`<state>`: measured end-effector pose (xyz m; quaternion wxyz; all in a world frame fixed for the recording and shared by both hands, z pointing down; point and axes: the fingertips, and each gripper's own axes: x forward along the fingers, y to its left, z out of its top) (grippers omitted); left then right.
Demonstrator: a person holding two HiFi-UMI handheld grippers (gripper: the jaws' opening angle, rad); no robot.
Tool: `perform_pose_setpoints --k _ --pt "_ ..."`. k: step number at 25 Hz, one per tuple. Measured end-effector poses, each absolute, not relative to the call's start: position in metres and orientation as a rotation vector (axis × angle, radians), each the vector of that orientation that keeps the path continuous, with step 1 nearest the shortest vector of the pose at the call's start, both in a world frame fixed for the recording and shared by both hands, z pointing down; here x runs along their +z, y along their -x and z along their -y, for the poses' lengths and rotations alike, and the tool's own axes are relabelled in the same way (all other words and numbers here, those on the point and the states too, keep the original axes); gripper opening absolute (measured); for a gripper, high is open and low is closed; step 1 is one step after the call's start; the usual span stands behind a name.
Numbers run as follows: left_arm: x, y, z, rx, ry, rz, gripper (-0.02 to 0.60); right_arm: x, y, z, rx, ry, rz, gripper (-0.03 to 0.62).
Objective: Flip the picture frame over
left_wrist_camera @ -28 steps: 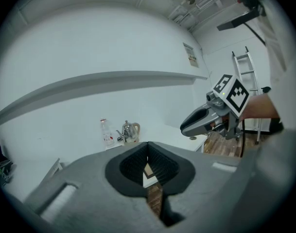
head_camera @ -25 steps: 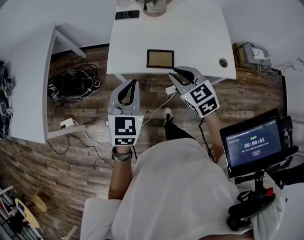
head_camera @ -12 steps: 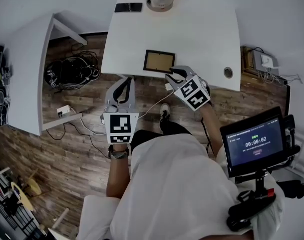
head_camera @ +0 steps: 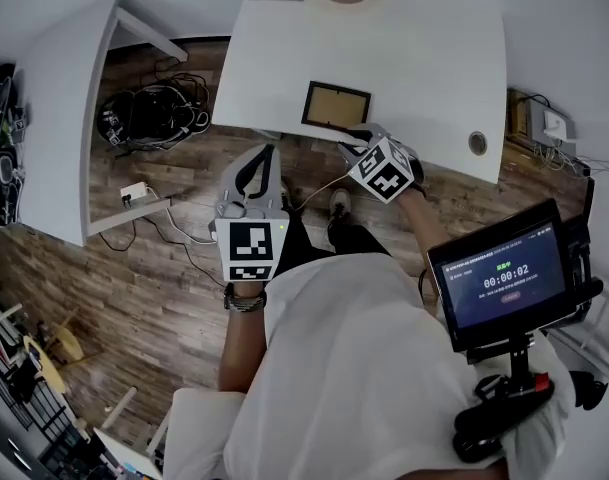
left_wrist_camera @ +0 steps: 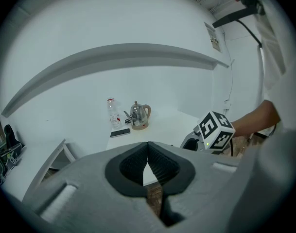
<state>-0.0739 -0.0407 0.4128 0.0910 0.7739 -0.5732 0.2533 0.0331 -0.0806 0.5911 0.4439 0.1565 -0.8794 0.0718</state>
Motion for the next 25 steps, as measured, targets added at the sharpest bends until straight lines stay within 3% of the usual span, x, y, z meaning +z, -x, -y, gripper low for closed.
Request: perform_pose_setpoints --k 10,25 --pt "0.444 0.092 0.078 0.782 -2.377 1.515 0.003 0.627 -0.004 0.108 0.138 -0.403 2.056 0.095" --pt "0.459 0.087 0.078 0.798 -2.374 1.423 0.004 0.656 -0.035 0.097 -0.011 -0.301 1.858 0.08"
